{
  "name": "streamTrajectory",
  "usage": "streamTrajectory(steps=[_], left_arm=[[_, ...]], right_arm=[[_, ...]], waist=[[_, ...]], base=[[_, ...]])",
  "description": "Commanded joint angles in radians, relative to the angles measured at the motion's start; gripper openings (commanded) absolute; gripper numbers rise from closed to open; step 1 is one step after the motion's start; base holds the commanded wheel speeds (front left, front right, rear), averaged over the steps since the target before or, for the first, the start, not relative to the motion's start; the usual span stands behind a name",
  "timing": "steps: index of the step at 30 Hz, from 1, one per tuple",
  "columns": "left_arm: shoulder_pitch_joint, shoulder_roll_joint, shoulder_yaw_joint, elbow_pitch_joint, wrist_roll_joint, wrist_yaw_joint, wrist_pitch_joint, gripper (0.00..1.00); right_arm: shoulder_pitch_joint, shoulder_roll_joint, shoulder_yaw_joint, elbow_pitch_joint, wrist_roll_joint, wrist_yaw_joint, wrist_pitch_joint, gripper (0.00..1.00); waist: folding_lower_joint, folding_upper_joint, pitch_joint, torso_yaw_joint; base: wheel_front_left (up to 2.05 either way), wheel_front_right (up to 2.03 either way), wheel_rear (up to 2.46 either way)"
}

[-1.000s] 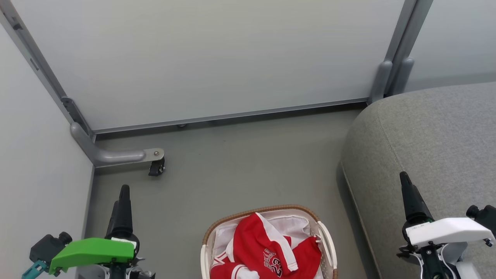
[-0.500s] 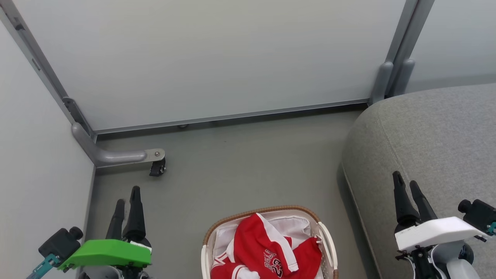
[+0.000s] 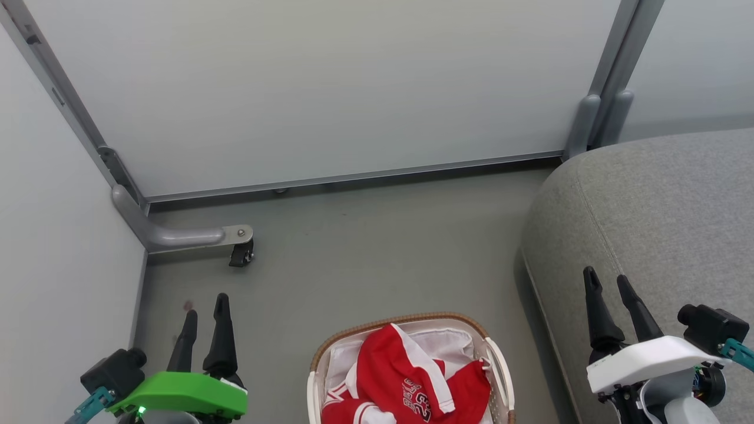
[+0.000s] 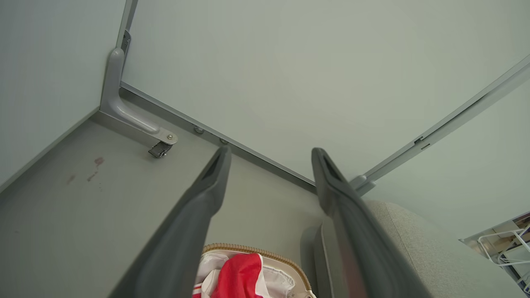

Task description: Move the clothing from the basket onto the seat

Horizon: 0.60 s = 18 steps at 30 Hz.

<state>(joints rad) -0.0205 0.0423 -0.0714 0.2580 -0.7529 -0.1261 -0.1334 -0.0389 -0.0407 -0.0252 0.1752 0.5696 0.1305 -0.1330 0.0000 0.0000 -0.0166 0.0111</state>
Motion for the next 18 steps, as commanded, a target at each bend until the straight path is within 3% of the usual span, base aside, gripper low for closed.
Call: streamTrajectory(steps=[1,18], left_arm=[[0.0,0.007,-0.005,-0.006,0.024,0.0,-0.01,1.0],[0.009,0.009,-0.03,0.037,0.169,-0.002,-0.053,1.0]], right_arm=[[0.001,-0.007,0.0,-0.008,-0.03,0.0,-0.01,1.0],[0.011,-0.009,0.018,0.011,-0.214,0.0,-0.052,1.0]], waist=[[0.0,0.0,0.0,0.001],[0.0,0.0,0.0,0.006]], base=[[0.0,0.0,0.0],[0.0,0.0,0.0]])
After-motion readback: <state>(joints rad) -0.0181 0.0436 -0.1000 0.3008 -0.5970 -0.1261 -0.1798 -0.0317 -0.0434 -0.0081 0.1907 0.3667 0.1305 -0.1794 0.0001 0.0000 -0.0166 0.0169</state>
